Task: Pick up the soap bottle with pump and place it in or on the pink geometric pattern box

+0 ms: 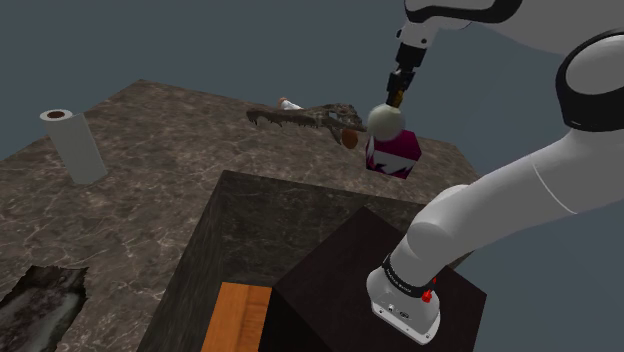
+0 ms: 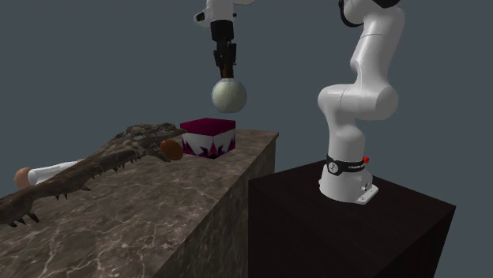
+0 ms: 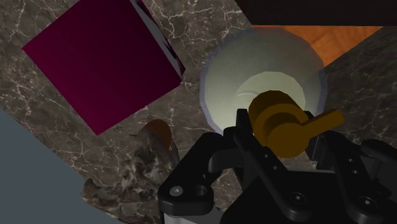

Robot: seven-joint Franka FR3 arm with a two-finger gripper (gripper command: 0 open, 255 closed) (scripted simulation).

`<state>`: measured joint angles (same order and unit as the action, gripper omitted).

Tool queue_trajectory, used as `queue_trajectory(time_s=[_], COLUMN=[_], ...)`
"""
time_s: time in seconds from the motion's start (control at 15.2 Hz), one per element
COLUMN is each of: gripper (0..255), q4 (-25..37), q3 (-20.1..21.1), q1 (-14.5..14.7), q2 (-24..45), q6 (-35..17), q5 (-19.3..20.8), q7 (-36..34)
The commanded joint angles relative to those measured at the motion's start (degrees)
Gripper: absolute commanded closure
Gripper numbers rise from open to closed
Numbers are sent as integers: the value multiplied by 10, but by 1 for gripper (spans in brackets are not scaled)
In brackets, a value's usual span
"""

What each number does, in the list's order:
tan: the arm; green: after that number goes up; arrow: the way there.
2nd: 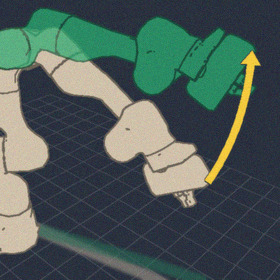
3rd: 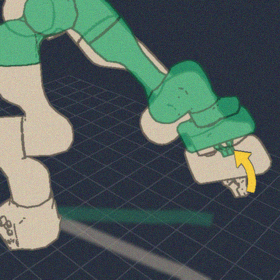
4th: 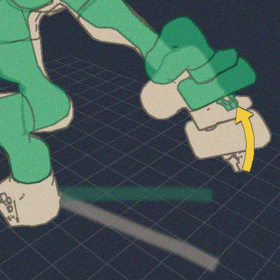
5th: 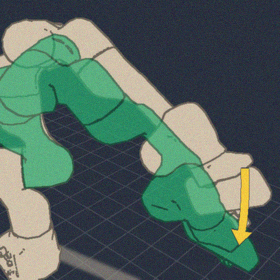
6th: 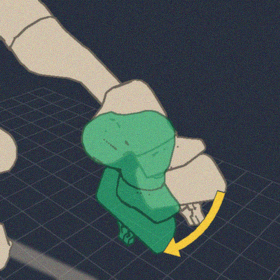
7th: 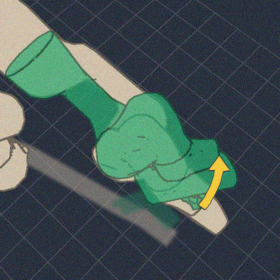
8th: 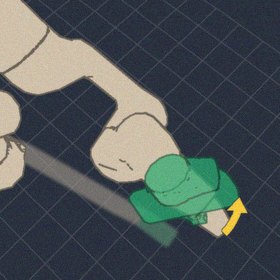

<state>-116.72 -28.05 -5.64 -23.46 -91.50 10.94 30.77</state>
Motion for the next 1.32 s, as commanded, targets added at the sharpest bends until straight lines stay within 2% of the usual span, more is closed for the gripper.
queue_trajectory(time_s=[0.0, 0.33, 0.66, 0.79, 0.92, 1.12, 1.25], gripper=[255, 255, 255, 255, 255, 255, 255], q4=[27, 131, 259, 320, 391, 523, 511], q3=[-11, -75, -143, -167, -183, -189, -186], q1=[-1, -7, -30, -53, -89, -173, -172], q2=[15, 102, 220, 278, 342, 444, 441], q6=[11, 28, 56, 74, 99, 154, 144], q5=[-2, -24, -84, -122, -166, -239, -235], q7=[16, 102, 205, 249, 294, 349, 349])
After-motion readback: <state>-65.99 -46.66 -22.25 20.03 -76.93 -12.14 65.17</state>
